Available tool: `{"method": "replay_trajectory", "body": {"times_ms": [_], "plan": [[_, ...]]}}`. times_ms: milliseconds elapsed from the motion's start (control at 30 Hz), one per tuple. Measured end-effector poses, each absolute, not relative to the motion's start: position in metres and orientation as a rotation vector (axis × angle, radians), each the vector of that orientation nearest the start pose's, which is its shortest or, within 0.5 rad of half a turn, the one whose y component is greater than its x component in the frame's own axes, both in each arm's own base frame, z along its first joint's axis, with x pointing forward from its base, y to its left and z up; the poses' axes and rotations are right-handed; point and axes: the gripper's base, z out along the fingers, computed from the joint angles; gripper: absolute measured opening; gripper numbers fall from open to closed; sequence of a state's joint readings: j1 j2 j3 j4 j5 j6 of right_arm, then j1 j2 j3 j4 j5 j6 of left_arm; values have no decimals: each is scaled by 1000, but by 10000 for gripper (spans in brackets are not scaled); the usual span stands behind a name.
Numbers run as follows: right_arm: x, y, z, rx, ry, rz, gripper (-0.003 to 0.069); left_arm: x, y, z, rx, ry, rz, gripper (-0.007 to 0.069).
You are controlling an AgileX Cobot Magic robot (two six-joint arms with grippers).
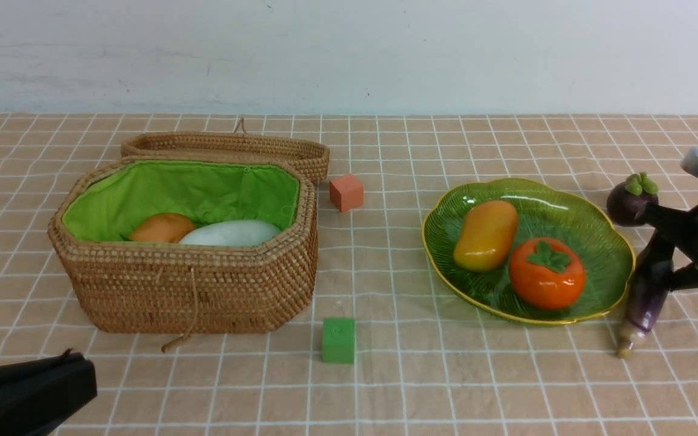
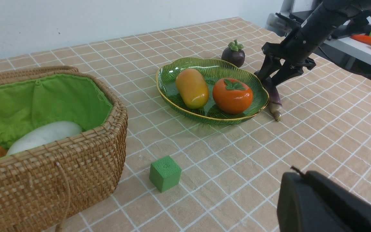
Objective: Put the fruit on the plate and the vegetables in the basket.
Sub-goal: Grab an eggplant with your right arm and place it in the basket on the left.
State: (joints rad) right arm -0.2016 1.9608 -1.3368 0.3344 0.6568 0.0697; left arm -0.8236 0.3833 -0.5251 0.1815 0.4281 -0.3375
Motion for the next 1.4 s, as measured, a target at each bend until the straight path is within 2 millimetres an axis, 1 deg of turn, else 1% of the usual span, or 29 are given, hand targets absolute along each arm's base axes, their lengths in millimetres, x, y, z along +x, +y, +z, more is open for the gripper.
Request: {"method": "replay_trajectory", "body": {"times_ms": [467,567,667,767,833,867,900,933,1033,1100,1133,1167,1233,1267,1300,1333,1400], "plan": [[401,-64,177,614,2699,266,412,60,-55,325,522,1734,-660,-8],[399,-65,177,594,2737,233,435,60,-55,325,522,1734,-660,-5],[391,-72,164,563,2853,143,488,60,-55,325,521,1734,-661,-2],[391,-74,163,566,2850,131,506,60,-55,325,521,1734,-661,-2],[391,-74,163,552,2854,126,498,60,-55,325,520,1735,-661,-2],[391,-74,163,532,2857,124,477,60,-55,325,520,1735,-661,-2],[391,-74,163,532,2857,124,477,60,-55,325,520,1735,-661,-1],[391,-74,163,503,2868,118,414,60,-55,325,520,1735,-661,0],[390,-74,166,496,2882,123,402,60,-55,325,521,1736,-661,3],[385,-71,186,476,2877,128,404,60,-55,324,522,1744,-657,4],[384,-70,189,474,2879,129,404,60,-55,324,522,1744,-657,4],[381,-65,211,447,2847,134,404,60,-54,324,524,1751,-652,4],[375,-50,248,389,2804,168,404,60,-54,323,523,1759,-643,4],[371,-31,277,287,2771,208,404,60,-53,322,515,1770,-636,5],[370,-30,279,279,2768,214,404,60,-53,323,513,1769,-635,5],[365,-3,312,111,2703,273,404,61,-51,324,497,1780,-615,6],[359,58,359,-239,2538,405,404,63,-45,328,447,1800,-568,6]]}}
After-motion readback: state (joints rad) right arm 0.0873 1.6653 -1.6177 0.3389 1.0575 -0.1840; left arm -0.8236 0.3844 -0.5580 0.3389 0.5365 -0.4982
